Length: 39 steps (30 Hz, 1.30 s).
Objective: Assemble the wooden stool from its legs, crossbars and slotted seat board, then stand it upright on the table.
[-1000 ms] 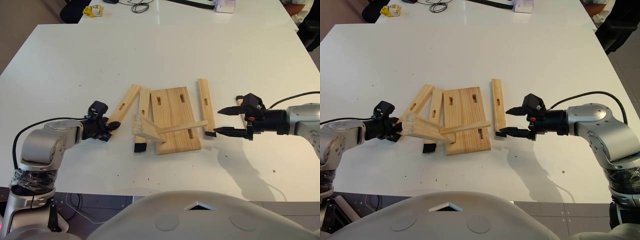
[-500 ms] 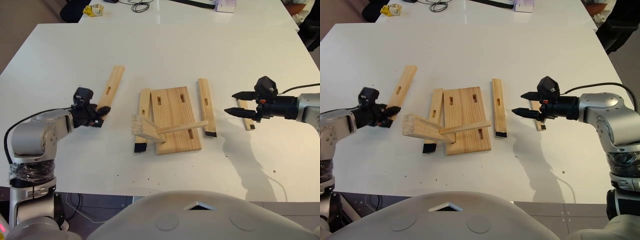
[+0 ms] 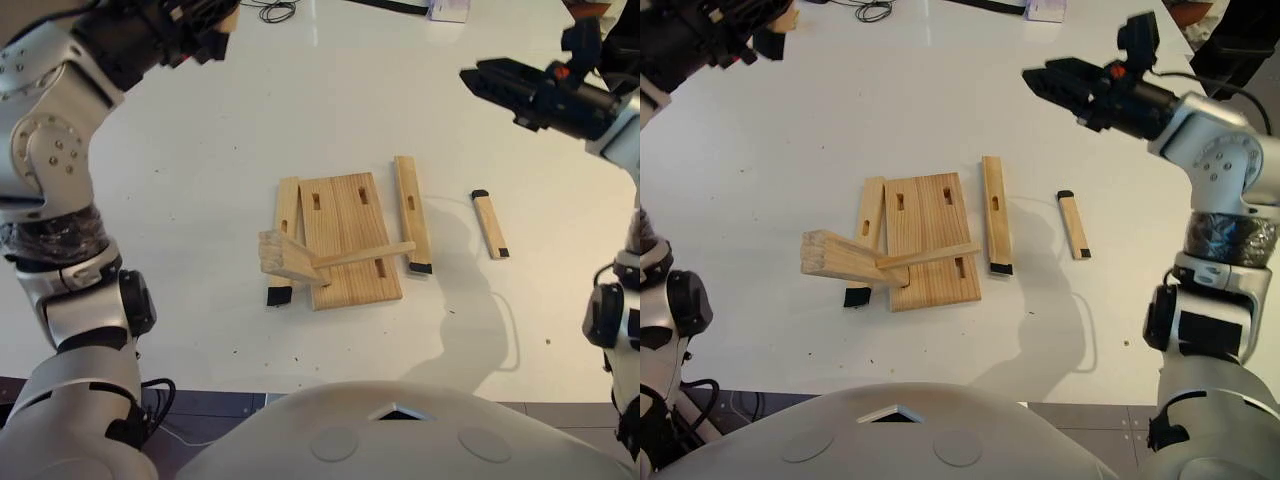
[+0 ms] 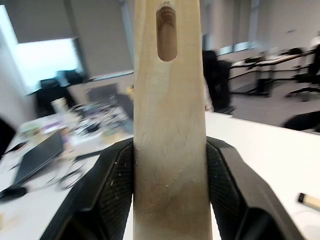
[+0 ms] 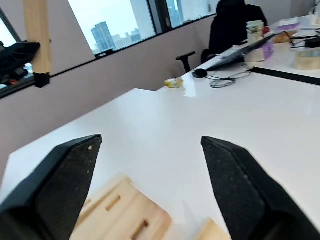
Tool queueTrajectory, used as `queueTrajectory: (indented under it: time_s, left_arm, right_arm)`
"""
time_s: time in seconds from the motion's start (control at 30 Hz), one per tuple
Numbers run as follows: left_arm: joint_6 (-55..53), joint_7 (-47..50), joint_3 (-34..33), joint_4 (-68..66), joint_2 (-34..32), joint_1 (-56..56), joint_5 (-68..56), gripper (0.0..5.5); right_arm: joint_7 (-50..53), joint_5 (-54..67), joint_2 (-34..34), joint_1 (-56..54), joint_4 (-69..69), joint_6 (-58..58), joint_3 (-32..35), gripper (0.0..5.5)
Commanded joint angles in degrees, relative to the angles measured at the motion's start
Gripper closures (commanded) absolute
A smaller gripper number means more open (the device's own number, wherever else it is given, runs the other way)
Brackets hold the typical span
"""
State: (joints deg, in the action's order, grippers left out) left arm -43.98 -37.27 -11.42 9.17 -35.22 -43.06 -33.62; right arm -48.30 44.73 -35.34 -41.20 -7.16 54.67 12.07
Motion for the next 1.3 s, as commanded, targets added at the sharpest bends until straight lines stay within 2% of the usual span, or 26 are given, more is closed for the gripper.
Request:
queueTrajectory:
  time_s: [0.03,0.2,0.37,0.63,0.83,0.97,1.3]
  left_arm:
    - [2.14,-5.44,3.55,-4.11,3.06,-3.26,-1.73,3.48]
    - [2.93,-11.49,7.29,-6.68,4.97,-4.06,-2.37,3.48]
    - [-1.0,-14.72,7.7,-6.64,4.25,-2.85,-5.17,3.48]
    - [-9.81,-20.14,5.81,-4.81,0.98,1.49,-12.6,3.48]
    - [-12.76,-23.61,3.8,-0.34,-1.46,5.03,-18.19,3.48]
    - [-12.48,-23.08,4.28,0.65,-1.1,5.99,-18.85,3.48]
    - [-12.27,-23.16,5.81,2.5,-1.17,8.61,-18.65,3.48]
  right_arm:
    - [0.2,3.26,4.13,-8.84,-0.01,3.62,-1.5,1.83]
    - [-5.0,3.65,5.44,-9.0,2.67,4.85,-6.42,1.83]
    - [-9.13,1.97,4.22,-6.99,3.94,3.48,-9.8,1.83]
    - [-14.48,0.46,0.45,-7.01,3.1,2.17,-10.26,1.83]
    - [-18.43,2.26,-1.77,-8.98,-0.52,6.56,-9.92,1.83]
    - [-19.68,1.95,-1.3,-10.46,-2.86,8.99,-11.45,1.83]
    - [-19.37,4.31,1.24,-13.49,-0.65,11.88,-10.57,1.83]
